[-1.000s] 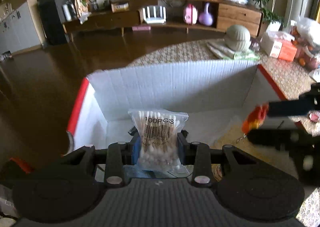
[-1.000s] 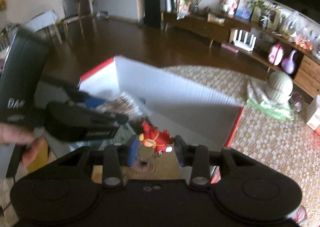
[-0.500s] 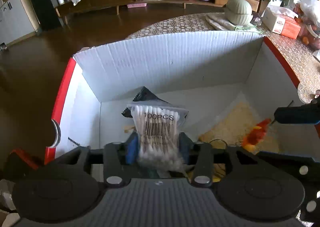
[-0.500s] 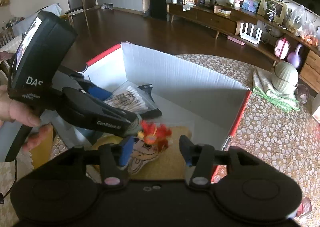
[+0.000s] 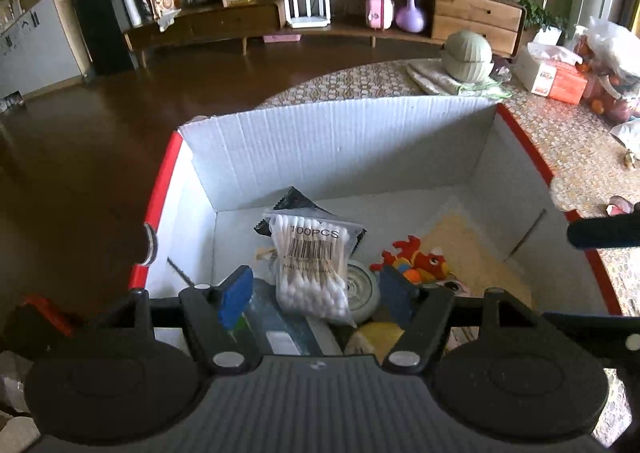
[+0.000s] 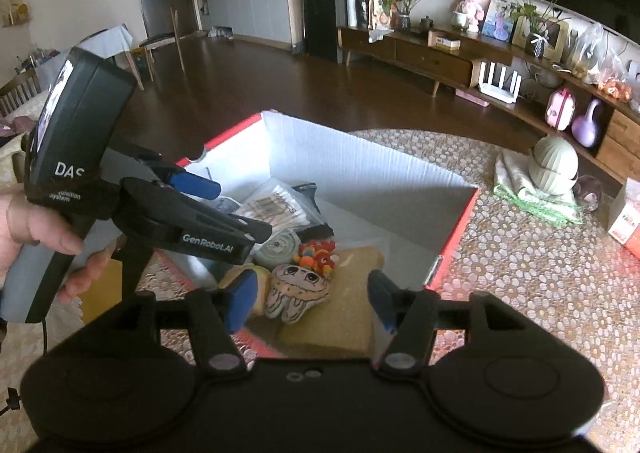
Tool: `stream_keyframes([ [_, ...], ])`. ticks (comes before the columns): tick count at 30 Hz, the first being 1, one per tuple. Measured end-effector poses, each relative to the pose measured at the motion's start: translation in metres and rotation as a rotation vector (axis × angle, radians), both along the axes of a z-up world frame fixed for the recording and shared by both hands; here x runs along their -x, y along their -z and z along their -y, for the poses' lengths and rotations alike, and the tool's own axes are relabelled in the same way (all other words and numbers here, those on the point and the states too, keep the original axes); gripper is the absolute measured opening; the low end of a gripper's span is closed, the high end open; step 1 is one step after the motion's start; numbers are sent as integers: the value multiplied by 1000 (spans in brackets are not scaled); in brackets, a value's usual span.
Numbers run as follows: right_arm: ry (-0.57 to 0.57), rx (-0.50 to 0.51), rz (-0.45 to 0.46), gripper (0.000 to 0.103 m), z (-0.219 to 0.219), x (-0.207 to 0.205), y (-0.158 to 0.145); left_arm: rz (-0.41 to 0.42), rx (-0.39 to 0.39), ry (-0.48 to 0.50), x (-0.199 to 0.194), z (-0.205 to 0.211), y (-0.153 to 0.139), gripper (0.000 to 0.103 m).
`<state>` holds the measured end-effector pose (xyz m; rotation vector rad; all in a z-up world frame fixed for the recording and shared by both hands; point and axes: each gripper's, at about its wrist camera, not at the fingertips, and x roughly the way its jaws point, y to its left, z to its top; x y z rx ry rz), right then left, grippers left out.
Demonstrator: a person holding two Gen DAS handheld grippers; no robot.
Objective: Organize objects
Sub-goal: 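Open both tools to drop the swab bag and keychain into the box, then move both tools back from the box toward the sachet and snack stick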
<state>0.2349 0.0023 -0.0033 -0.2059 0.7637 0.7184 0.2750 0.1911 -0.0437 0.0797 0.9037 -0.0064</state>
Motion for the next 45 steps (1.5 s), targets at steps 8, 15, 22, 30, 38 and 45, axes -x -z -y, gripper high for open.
stream_keyframes([
  [8,17,-55,32,63,24,27,-25,67,24,1,33,10,-30,69],
  [15,41,-91,46,64,53,50,-38,119,33,23,63,30,-56,69],
  [22,77,-126,48,72,86,70,-38,138,46,51,91,50,-69,76],
  [30,139,-161,33,81,124,87,-23,163,55,79,122,75,-76,83],
  [38,215,-166,13,86,170,92,-8,166,87,118,134,111,-70,84],
  [45,300,-155,9,87,224,91,3,148,109,159,129,151,-55,87],
])
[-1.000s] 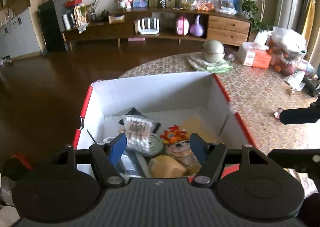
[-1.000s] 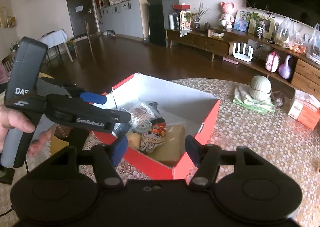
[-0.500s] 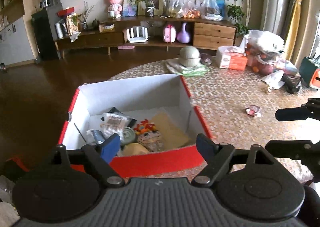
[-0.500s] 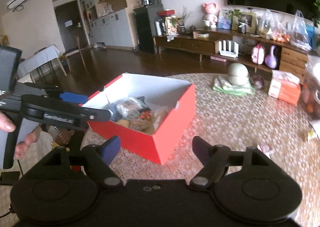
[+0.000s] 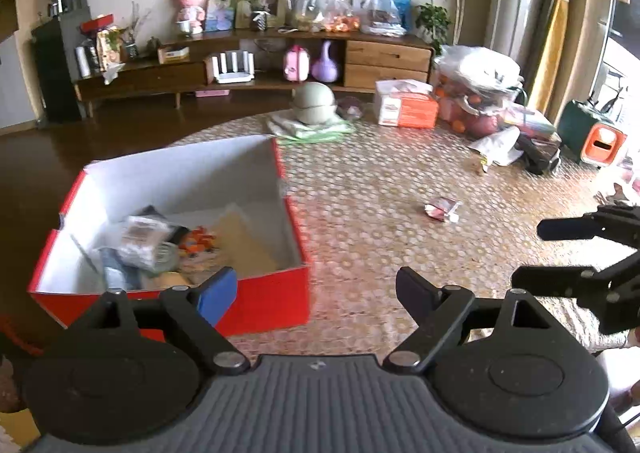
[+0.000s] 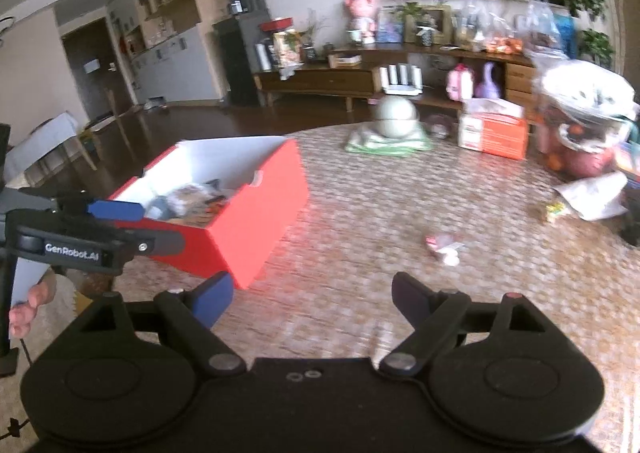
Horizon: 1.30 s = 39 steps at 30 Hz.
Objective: Organize objects
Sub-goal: 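Move both tools back from the box toward the sachet and snack stick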
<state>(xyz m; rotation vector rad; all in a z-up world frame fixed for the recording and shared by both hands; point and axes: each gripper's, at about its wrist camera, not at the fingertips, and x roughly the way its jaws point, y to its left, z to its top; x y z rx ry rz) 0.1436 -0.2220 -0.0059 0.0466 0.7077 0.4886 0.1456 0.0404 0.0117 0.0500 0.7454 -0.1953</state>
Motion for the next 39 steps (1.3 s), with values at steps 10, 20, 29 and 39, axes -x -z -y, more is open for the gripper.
stream_keyframes([
  [10,133,57,-23,87,77,-16,17,-6,23,49,-26,66,25,103],
  [20,231,88,-51,87,136,-56,33,35,-17,140,-61,133,50,103],
  [29,271,124,-61,87,161,-118,48,12,-31,231,-102,171,79,103],
  [39,382,72,-111,87,169,-206,73,-52,-23,242,-151,188,113,103],
])
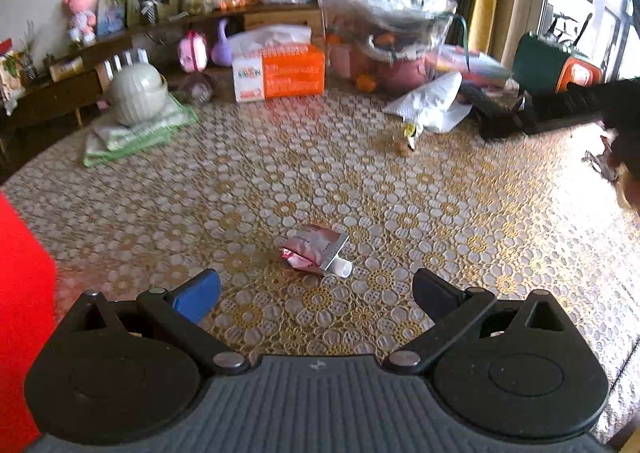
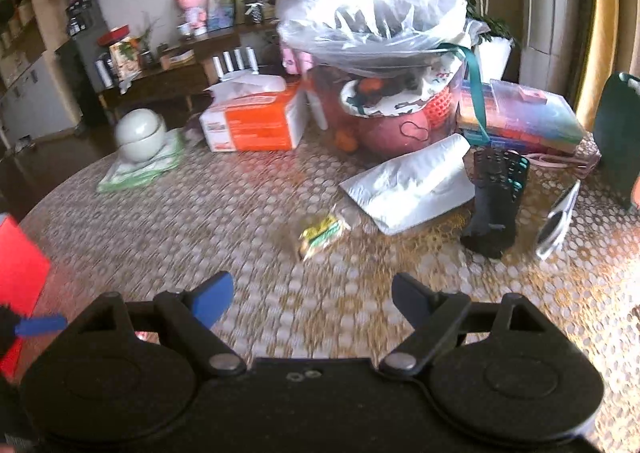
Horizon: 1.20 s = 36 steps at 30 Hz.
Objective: Organize objects
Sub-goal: 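Move both tools back from the box toward the sachet and snack stick, then grasp the white-red sachet with the left tool while the right tool grasps the yellow snack stick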
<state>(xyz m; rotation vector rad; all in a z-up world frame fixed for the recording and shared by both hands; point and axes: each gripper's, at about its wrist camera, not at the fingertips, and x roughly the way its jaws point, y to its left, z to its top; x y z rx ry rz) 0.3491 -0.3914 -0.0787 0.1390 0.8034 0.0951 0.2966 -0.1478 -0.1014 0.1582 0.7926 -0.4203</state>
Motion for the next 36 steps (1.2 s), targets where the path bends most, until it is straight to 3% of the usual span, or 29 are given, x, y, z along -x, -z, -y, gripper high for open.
stream_keyframes([
  [3,24,9,-15,86,-3,-21,10,-24,-20,18,-11,4,12,103],
  [13,126,-34,-84,86,-6,-73,36,27,-38,23,-31,12,31,103],
  [18,163,-8,-97,85,-10,-88,47,60,-63,61,-32,19,40,103],
  [25,165,26,-99,84,-18,-92,60,83,-25,69,-34,19,45,103],
  [28,156,48,-93,80,-22,-92,61,111,-35,76,-31,20,45,102],
  [29,151,52,-89,73,-23,-92,61,118,-37,76,-30,21,45,101],
  [31,140,48,-90,64,-23,-91,59,122,-30,77,-29,22,45,96],
  [35,125,65,-99,52,-24,-88,58,127,-14,84,-27,24,43,71],
  [36,123,72,-98,45,-23,-86,57,130,-16,87,-26,25,42,63],
])
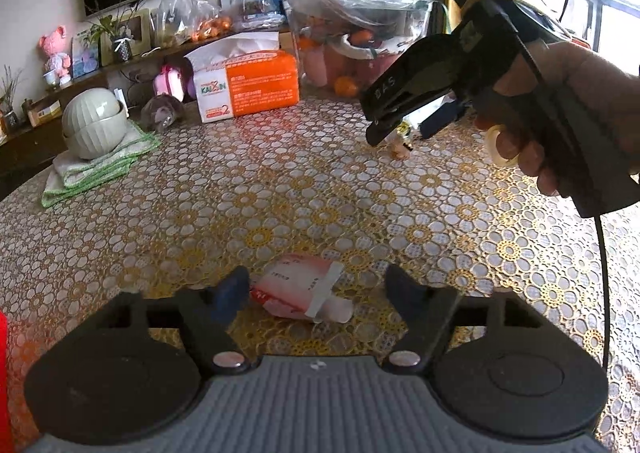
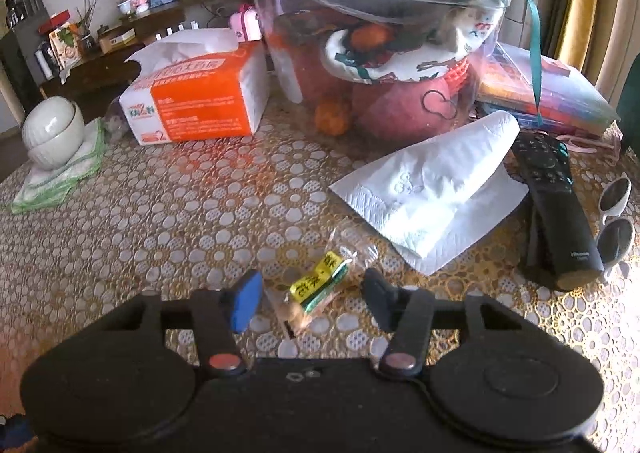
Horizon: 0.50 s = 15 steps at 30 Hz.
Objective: Organize objects
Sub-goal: 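Grasp the white-red sachet with the left tool while the right tool grasps the yellow snack stick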
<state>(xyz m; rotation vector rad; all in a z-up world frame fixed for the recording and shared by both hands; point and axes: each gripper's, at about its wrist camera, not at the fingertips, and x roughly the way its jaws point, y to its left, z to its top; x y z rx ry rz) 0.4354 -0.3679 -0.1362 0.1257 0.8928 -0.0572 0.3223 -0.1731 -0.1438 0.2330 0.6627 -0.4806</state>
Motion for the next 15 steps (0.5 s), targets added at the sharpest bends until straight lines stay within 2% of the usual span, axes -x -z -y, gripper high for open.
stream_keyframes([
  [2,-3,2,-1,33,1,3,-1,4,-3,6,2,2,-1,51],
  [3,-2,0,-1,31,1,6,-1,0,-1,7,2,2,-1,48],
  [6,-13,-13,-5,22,2,13,-3,9,-26,-6,5,5,-3,46],
  [8,-25,-29,1,20,2,22,-7,13,-43,-17,8,6,-4,40],
  [15,-113,-80,20,20,-11,70,-27,-40,-13,-54,15,-4,-10,40],
])
